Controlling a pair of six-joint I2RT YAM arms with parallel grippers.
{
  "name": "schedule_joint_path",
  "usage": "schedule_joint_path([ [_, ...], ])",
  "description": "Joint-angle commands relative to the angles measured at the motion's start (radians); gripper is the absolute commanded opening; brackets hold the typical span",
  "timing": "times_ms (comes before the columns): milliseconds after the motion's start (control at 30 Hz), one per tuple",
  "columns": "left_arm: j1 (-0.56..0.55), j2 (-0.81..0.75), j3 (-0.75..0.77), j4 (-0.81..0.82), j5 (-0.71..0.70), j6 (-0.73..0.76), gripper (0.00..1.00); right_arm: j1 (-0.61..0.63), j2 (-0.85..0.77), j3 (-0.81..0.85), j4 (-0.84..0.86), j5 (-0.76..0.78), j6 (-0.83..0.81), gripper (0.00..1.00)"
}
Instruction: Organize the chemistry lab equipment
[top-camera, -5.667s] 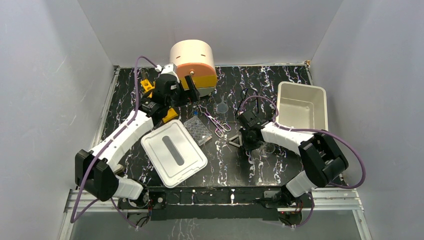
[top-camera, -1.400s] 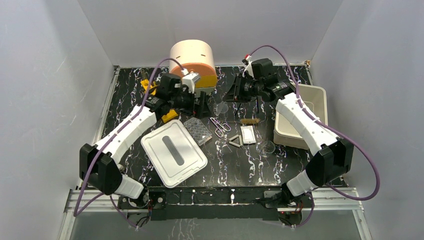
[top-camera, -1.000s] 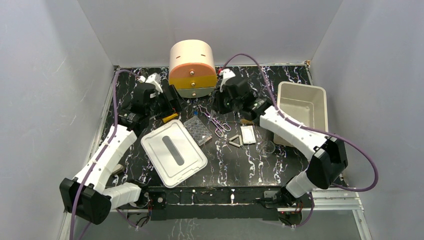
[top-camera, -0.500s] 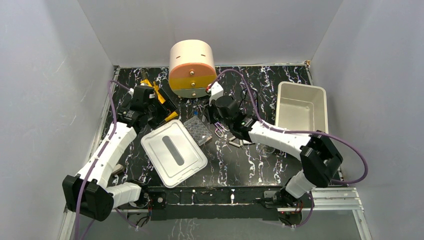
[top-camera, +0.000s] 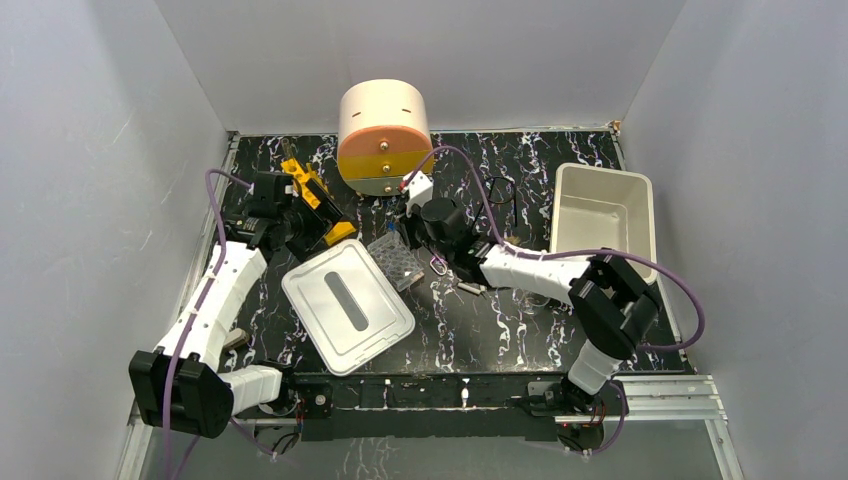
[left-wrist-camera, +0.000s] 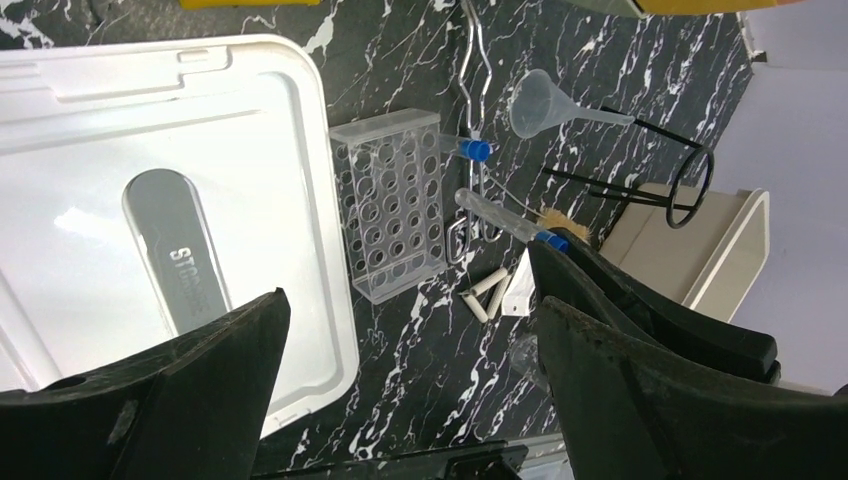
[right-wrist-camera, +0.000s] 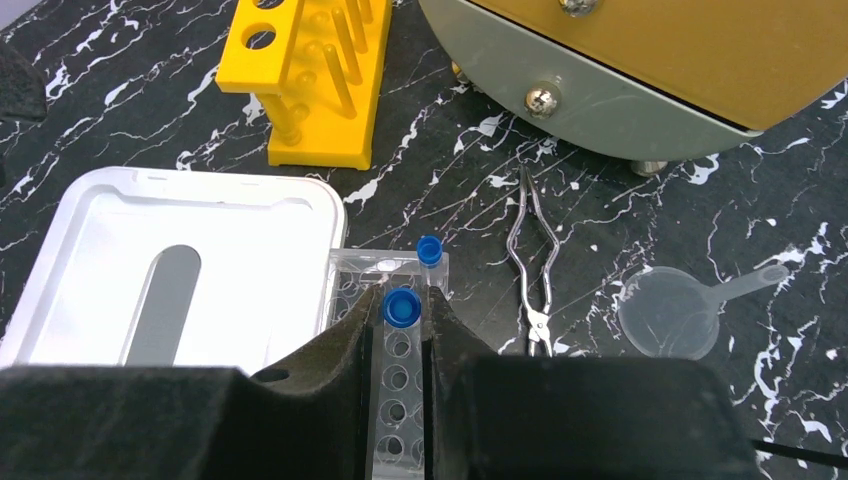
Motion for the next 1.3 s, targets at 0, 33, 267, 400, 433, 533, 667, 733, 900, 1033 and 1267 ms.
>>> schedule_joint_path([
  [0,0.016,-0.025,-0.009,-0.063,0.054,0.013,0.93,0.009,0.019,-0.019,0.134,-0.007,-0.037,0.19],
  [33,0.018,-0.029,-0.010,-0.070,0.052,0.014,0.93,0.010,0.027,-0.014,0.137,-0.008,-0.040,0.20],
  [267,0.031,-0.029,-0.008,-0.096,0.049,0.030,0.92,0.012,0.088,0.021,0.124,0.019,-0.032,0.19],
  [400,0.035,-0.023,-0.008,-0.093,0.053,0.030,0.92,0.011,0.101,0.033,0.125,0.044,-0.041,0.18],
  [433,0.035,-0.022,-0.008,-0.093,0.052,0.031,0.91,0.011,0.104,0.035,0.125,0.046,-0.045,0.18],
  [533,0.036,-0.022,-0.011,-0.092,0.052,0.027,0.91,0.012,0.113,0.036,0.128,0.049,-0.054,0.18],
  [667,0.038,-0.021,-0.012,-0.090,0.050,0.026,0.91,0.012,0.129,0.039,0.127,0.048,-0.055,0.18],
  [733,0.039,-0.019,-0.009,-0.091,0.049,0.028,0.91,0.012,0.131,0.038,0.131,0.051,-0.055,0.18],
  [900,0.041,-0.020,-0.006,-0.088,0.049,0.027,0.91,0.012,0.148,0.044,0.141,0.050,-0.059,0.18],
  [1033,0.042,-0.017,-0.003,-0.089,0.046,0.031,0.91,0.012,0.161,0.055,0.142,0.058,-0.072,0.18],
  [1267,0.043,-0.017,0.006,-0.081,0.054,0.042,0.88,0.012,0.186,0.060,0.133,0.037,-0.079,0.20],
])
